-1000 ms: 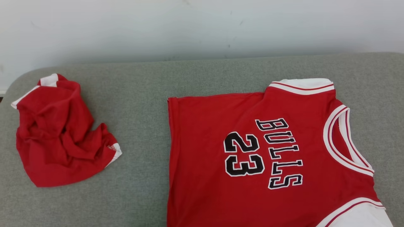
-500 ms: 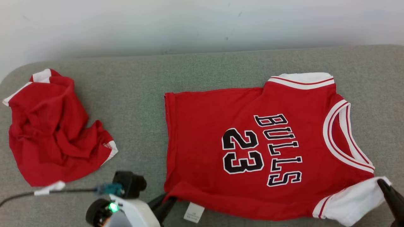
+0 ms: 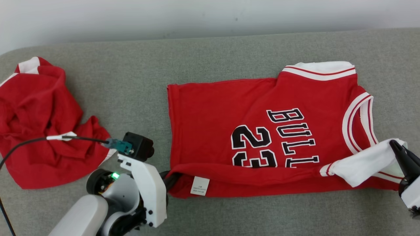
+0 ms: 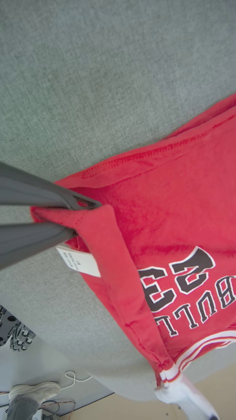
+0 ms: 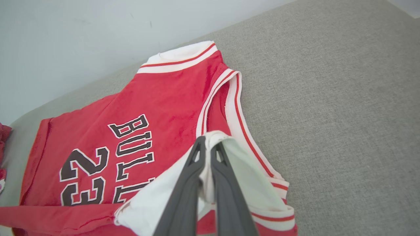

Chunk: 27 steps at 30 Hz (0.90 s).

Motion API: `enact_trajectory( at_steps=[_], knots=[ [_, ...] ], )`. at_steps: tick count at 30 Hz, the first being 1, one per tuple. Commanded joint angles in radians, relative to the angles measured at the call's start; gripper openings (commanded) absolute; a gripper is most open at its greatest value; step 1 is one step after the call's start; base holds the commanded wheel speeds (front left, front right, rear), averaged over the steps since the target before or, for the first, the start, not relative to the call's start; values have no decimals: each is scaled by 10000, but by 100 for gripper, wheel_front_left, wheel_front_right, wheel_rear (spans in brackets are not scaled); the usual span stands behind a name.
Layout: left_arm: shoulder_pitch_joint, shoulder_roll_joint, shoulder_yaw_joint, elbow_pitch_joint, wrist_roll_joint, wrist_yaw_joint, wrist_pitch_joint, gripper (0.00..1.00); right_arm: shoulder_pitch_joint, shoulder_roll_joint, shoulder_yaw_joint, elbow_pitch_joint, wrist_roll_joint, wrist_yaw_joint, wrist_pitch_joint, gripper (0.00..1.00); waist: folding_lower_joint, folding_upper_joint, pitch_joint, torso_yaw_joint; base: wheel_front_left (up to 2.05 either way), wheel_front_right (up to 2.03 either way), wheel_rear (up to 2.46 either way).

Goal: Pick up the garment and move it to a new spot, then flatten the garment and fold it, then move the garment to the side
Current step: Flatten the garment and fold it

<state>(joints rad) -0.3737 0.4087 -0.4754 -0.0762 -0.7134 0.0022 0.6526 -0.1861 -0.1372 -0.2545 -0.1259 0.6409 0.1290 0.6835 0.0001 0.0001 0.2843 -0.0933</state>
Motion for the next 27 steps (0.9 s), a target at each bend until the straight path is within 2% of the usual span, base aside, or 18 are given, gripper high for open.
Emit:
enact_trajectory(
  at_steps=[1, 2, 3, 4, 5, 12, 18, 24, 27],
  knots=[
    [-123, 4, -15, 81, 41, 57, 68, 0, -196, -120, 81, 100, -188, 30, -103, 0, -1, -1, 46, 19, 0, 0, 0],
    [-228, 17, -48, 166, 78, 30, 148, 0, -333, -162, 165, 235, -267, 30, -156, 0, -1, -1, 67, 21, 0, 0, 0],
    [-292, 17, -68, 241, 82, 30, 206, 11, -427, -191, 242, 369, -389, 30, -182, 10, -1, -1, 83, 20, 0, 0, 0],
    [-337, 10, -73, 274, 66, 15, 227, 44, -533, -253, 312, 488, -564, 30, -277, 88, -1, -1, 101, 21, 0, 0, 0],
    [-359, -4, -53, 319, 33, 50, 242, 100, -637, -303, 353, 589, -681, 30, -355, 100, -1, -1, 107, 27, 0, 0, 0],
    [-12, 129, 264, 219, 277, 470, -294, 100, -614, -606, 292, 637, -862, 30, -1222, 100, -1, -1, -239, 84, 0, 0, 0],
    [959, 211, 456, -753, 425, 866, -962, 100, 692, -1457, 441, -319, -1322, 30, -1444, 100, -1, -1, -473, 63, 0, 0, 0],
    [1651, -12, 209, -1190, 676, 1204, -1336, 100, 1919, -2382, 503, -323, -2187, 30, -1595, 100, -1, -1, 86, 103, 0, 0, 0],
    [1487, -71, 31, -890, 1055, 1292, -1568, 100, 1882, -2462, 656, 79, -2403, 30, -1656, 100, -1, -1, 410, 96, 0, 0, 0]
  ],
)
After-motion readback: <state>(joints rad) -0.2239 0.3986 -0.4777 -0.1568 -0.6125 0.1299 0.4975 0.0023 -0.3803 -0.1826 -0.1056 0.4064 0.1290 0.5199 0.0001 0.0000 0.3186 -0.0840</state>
